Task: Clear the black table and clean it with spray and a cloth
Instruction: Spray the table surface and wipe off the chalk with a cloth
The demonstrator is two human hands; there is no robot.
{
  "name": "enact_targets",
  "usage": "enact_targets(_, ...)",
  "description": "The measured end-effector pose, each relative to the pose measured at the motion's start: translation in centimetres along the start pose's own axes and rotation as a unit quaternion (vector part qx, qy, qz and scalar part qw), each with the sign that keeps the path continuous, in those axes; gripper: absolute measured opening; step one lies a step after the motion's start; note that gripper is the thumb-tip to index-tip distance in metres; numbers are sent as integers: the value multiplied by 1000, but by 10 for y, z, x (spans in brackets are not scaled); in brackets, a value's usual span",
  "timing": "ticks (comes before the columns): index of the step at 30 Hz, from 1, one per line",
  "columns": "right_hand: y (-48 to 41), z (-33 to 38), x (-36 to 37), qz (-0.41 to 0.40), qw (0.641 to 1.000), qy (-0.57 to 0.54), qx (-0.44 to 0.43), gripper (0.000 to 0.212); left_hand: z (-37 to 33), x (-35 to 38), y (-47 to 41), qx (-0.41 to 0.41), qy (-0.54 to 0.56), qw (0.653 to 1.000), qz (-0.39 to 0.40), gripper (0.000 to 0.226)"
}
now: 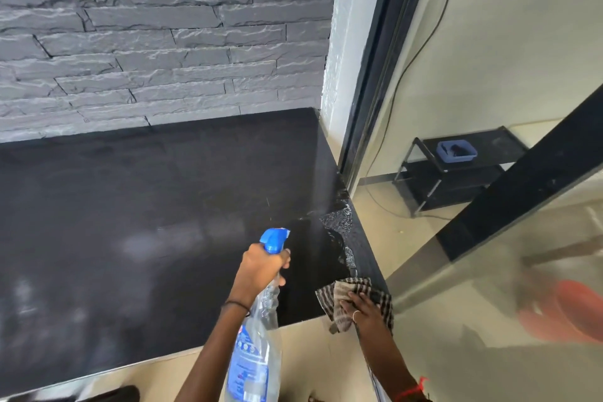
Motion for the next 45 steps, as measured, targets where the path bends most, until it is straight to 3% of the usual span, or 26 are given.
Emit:
enact_targets(6, -1, 22, -18, -12, 1000, 6, 16, 48, -35, 59, -11, 11, -46, 996, 76, 21)
enact_targets(11, 0, 26, -23, -60, 998, 4, -11, 47, -51, 78, -9, 24, -55, 996, 66, 24)
enact_targets(19, 3, 22, -31, -68, 997, 27, 14, 48, -19, 97, 17, 40, -110, 981, 153, 27)
enact_targets(21, 0, 21, -29, -47, 998, 32, 11, 43, -7, 101, 26, 33, -128, 972, 195, 40)
enact_targets(24, -9, 18, -17, 40, 999, 33, 10, 36, 4, 97, 34, 23, -148, 964, 221, 41)
enact_targets(26, -18, 1, -8, 97, 993, 22, 70, 50, 6, 90, 37, 24, -138, 965, 221, 35)
enact_targets(28, -34, -12, -9, 112, 988, 60, 92, 83, 5, 79, 39, 21, -109, 971, 214, 28)
enact_targets(29, -46, -3, -21, 105, 990, 57, 74, 83, 5, 72, 39, 18, -96, 974, 203, 27)
enact_targets(31, -69, 13, -35, 72, 995, 32, 54, 49, 5, 57, 38, 10, -79, 981, 175, 28)
enact_targets(32, -81, 20, -39, 37, 998, 14, 46, 41, 4, 50, 37, 10, -69, 985, 160, 27)
enact_targets(35, -106, 46, -35, 9, 999, 33, 31, 48, 4, 29, 28, 0, -53, 993, 105, 19)
enact_targets(38, -97, 85, -15, 50, 998, 6, -38, 37, 6, 7, 17, -12, -31, 998, 50, 14)
enact_targets(41, -59, 91, -17, 21, 993, -5, -114, 33, 0, -16, 9, -13, 16, 1000, 1, 23)
enact_targets(43, -38, 69, -15, 34, 990, -18, -137, 49, -5, -28, 6, -9, 49, 999, -20, 22)
enact_targets(45, -40, 31, -12, 73, 991, -48, -99, 72, -9, -39, 0, -2, 72, 997, -33, 12)
Point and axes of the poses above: each hand's wrist, its own y-axis away from the middle knuckle, its own x-axis out of the palm, z = x × y, the point moved 10 cm from there along -y, towards the middle knuckle
